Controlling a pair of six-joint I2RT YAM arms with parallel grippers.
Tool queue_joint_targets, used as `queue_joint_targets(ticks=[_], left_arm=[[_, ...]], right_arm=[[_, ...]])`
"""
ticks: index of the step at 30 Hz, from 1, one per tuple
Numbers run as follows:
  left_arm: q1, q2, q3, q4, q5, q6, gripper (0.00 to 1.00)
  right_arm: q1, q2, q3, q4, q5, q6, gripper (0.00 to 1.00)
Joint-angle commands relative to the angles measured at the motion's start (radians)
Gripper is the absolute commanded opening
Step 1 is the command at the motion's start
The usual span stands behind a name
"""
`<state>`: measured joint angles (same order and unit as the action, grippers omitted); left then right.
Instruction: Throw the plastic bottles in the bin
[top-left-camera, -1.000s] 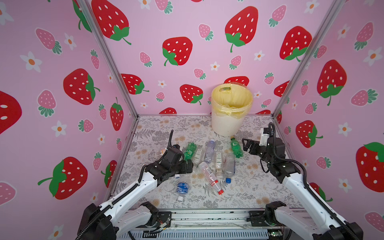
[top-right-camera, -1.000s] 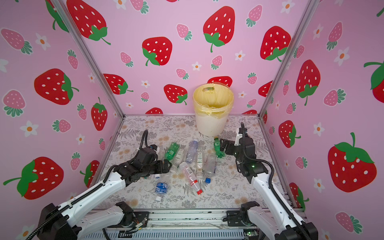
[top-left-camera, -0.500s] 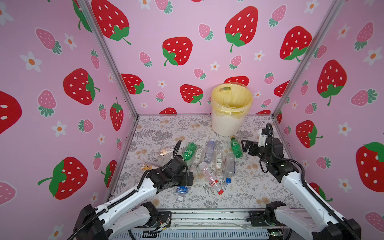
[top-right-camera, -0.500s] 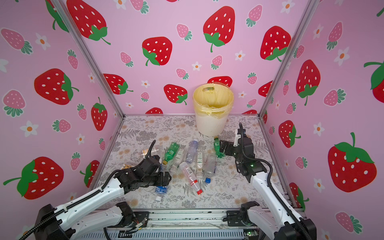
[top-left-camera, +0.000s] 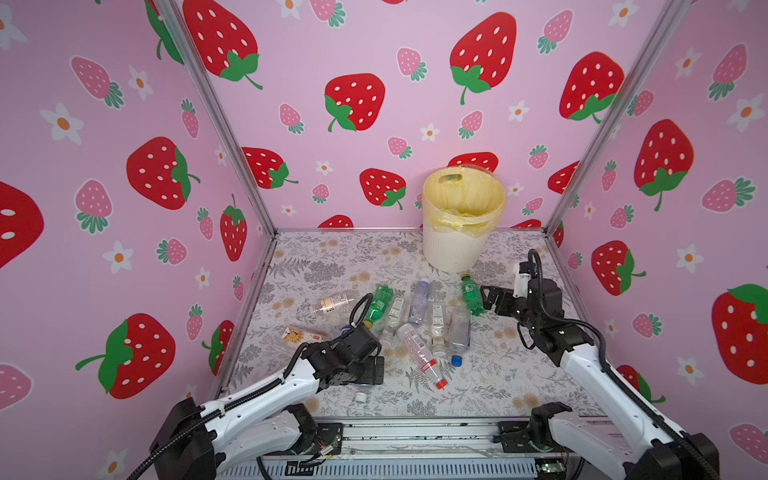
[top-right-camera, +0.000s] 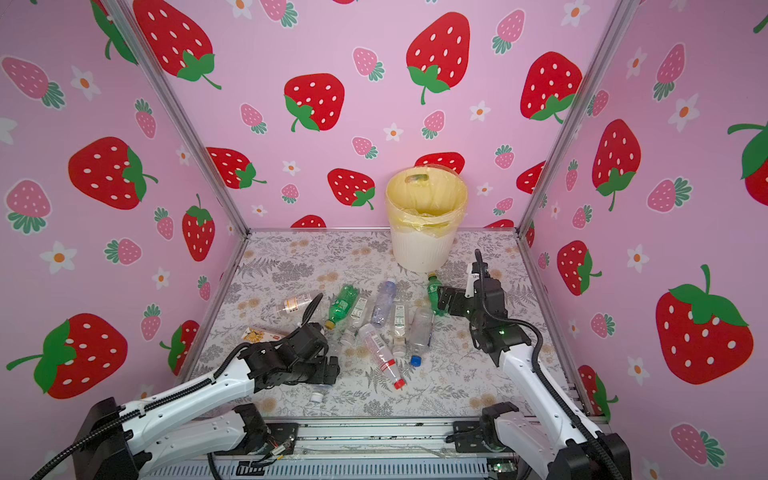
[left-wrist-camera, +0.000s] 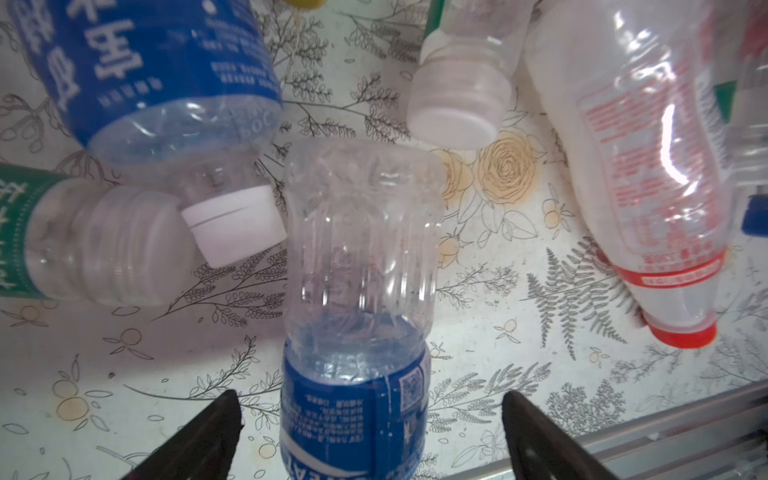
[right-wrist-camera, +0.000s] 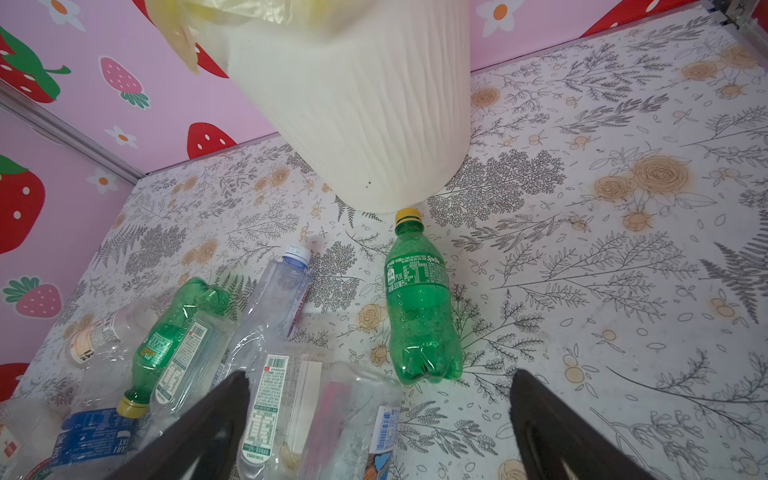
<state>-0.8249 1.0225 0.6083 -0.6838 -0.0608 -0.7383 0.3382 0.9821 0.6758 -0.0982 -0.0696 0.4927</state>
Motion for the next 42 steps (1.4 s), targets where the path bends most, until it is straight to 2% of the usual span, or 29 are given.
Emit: queue_joint_targets(ticks=[1,5,11,18,25,31,34,42], left_arm=[[-0.005,-0.009,-0.024,-0.029,-0.020,-0.019,1.00],[-0.005,-0.030,-0.047,0.005,-0.023,-0.027,0.98],[-0.005,0.003,-0.059,0.040,-0.024,-0.015,0.86],[-0.005,0.046,-0.068,0.082,-0.014,-0.012,0.79],[-0.006,0.053,-0.080,0.111,-0.008,-0.006,0.66],[-0.006,0.066,-0.104,0.136,0.019,0.001,0.62],[-0.005,0.060,-0.108,0.134,0.019,0.002,0.52],[-0.008,-0.053,-0.106,0.079,0.001,-0.004,0.52]], right_arm=[[0.001,-0.016,-0.008,-0.009,-0.013,-0.013,0.99],[0.001,-0.025,-0.020,0.003,-0.021,0.005,0.99],[0.001,-0.035,-0.027,-0.003,-0.023,0.010,0.99],[0.001,-0.064,-0.046,-0.005,-0.018,0.027,0.99],[0.002,-0.065,-0.040,-0.018,-0.012,0.020,0.99],[0.001,-0.065,-0.051,-0.024,-0.003,0.021,0.99],[0.001,-0.097,-0.058,-0.013,-0.005,0.030,0.99],[0.002,-0.098,-0.058,-0.018,-0.009,0.025,0.99]])
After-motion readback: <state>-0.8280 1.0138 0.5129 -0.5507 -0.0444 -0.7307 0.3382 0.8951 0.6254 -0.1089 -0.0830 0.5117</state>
